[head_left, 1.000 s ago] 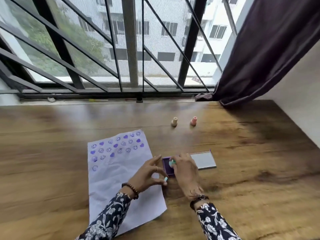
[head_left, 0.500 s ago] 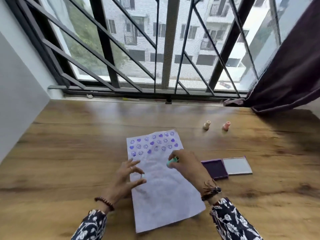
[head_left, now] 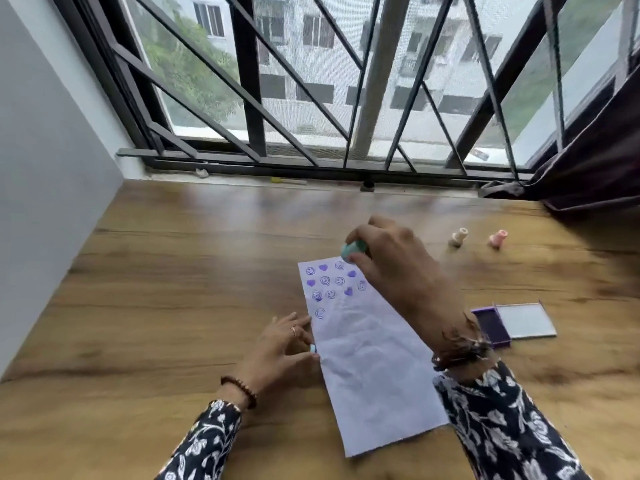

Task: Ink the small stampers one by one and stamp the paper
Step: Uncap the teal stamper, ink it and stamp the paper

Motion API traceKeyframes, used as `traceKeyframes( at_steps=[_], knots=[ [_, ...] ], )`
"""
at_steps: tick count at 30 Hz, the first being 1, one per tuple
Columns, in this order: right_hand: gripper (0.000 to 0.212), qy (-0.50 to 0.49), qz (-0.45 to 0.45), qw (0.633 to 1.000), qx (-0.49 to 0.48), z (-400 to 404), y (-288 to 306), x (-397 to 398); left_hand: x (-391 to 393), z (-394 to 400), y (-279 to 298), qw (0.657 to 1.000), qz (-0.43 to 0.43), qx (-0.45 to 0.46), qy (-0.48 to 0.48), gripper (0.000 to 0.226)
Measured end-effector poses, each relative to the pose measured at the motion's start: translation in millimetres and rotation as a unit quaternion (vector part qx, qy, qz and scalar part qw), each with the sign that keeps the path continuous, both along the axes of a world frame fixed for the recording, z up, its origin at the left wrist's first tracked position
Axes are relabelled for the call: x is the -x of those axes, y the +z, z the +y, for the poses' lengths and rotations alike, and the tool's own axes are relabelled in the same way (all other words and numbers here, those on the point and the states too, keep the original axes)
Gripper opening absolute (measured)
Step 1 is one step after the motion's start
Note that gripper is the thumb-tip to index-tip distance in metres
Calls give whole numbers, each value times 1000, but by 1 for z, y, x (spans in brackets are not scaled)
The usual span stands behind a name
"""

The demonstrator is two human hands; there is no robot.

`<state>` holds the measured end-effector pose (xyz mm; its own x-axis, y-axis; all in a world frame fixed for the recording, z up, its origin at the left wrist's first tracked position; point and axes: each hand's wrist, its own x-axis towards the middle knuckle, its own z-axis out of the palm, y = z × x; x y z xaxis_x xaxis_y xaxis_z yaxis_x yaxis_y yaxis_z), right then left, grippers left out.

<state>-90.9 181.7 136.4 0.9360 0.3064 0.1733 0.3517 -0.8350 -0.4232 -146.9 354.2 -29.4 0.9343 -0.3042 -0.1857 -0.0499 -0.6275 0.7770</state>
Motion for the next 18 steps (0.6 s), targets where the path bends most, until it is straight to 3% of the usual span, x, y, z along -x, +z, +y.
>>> traceKeyframes(
  at_steps=[3,8,16,18],
  knots=[
    [16,-42,21,999,-22,12,-41,1,-3,0,2,999,10,-23,-22,25],
    [19,-68,150,986,20,21,-128,16,-5,5,-1,999,27,-16,-25,26],
    [16,-60,129,989,31,19,-143,12,-4,-3,1,995,71,-67,-31,27],
    [15,-99,170,978,-67,12,-138,10,-3,-3,3,996,72,-58,-20,26]
  ],
)
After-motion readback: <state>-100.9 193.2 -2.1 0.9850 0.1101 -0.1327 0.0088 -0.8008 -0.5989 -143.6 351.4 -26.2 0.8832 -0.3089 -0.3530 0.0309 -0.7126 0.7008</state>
